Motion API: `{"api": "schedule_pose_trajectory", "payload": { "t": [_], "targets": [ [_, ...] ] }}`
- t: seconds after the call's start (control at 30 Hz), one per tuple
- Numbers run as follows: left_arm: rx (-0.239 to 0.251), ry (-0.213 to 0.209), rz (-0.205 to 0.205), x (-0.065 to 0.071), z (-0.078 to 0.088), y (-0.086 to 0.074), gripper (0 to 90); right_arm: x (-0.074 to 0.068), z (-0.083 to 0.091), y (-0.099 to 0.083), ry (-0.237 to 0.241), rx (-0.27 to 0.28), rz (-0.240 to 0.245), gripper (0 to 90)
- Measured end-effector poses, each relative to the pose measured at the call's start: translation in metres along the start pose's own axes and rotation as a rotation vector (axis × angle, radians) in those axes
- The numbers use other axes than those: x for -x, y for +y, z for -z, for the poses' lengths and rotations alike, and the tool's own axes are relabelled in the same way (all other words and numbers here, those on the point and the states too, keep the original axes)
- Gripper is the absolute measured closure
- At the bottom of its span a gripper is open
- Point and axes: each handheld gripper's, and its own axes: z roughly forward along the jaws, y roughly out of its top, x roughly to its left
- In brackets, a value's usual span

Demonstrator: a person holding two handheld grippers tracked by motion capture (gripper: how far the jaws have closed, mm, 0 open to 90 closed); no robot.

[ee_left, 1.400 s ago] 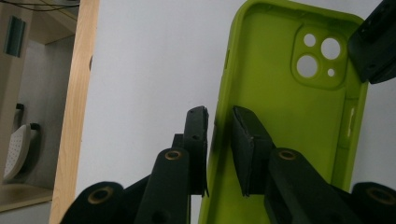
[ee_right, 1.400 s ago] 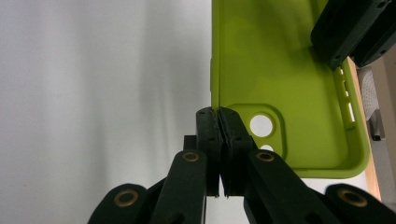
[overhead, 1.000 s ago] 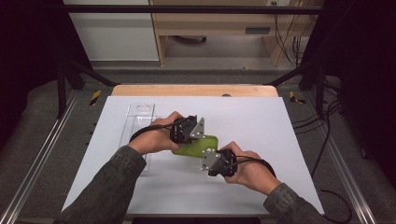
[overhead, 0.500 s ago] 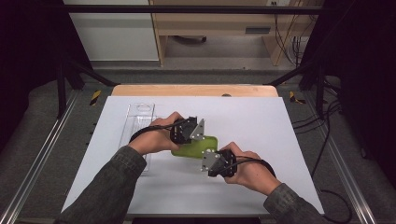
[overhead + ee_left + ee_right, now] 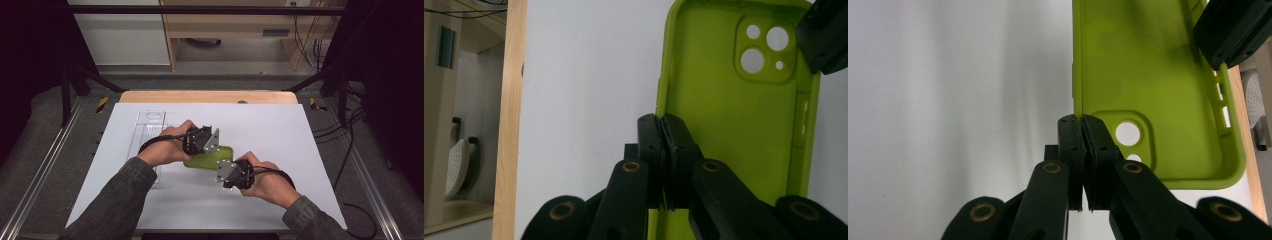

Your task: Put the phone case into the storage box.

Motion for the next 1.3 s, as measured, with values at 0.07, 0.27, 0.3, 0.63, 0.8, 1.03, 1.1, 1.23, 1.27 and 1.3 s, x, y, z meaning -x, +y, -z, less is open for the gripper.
{"api": "schedule_pose_trajectory", "payload": {
  "t": [0.07, 0.27, 0.3, 0.63, 0.8, 1.03, 1.1, 1.23, 1.27, 1.3],
  "targets": [
    [0.003, -0.002, 0.001, 0.000, 0.000, 0.000, 87.1, 0.001, 0.000, -0.001, 0.006, 0.003, -0.002, 87.6],
    [0.000, -0.008, -0.006, 0.001, 0.001, -0.001, 87.1, 0.000, -0.001, 0.000, 0.014, 0.003, -0.001, 87.4],
    [0.000, -0.009, -0.006, 0.001, 0.001, -0.001, 87.1, 0.000, -0.001, 0.000, 0.014, 0.003, -0.001, 87.4],
    [-0.011, -0.017, -0.006, 0.002, 0.001, -0.001, 87.2, 0.003, -0.002, -0.004, 0.012, 0.009, -0.038, 77.4],
    [-0.019, -0.019, -0.009, 0.002, 0.001, 0.000, 87.2, 0.002, -0.001, -0.003, 0.014, 0.023, -0.046, 70.9],
    [-0.016, -0.019, 0.004, 0.002, 0.000, -0.002, 87.2, 0.000, 0.004, -0.003, 0.000, 0.046, -0.080, 60.2],
    [-0.018, -0.020, 0.005, 0.002, 0.000, -0.002, 87.2, 0.000, 0.006, -0.003, -0.003, 0.053, -0.079, 56.4],
    [-0.020, -0.019, 0.008, 0.002, -0.001, -0.004, 87.2, -0.001, 0.008, -0.004, -0.006, 0.067, -0.089, 49.8],
    [-0.020, -0.018, 0.008, 0.002, -0.001, -0.004, 87.2, -0.001, 0.009, -0.004, -0.011, 0.069, -0.093, 46.4],
    [-0.020, -0.016, 0.009, 0.002, -0.001, -0.004, 87.2, -0.001, 0.010, -0.005, -0.019, 0.076, -0.092, 44.3]
  ]
}}
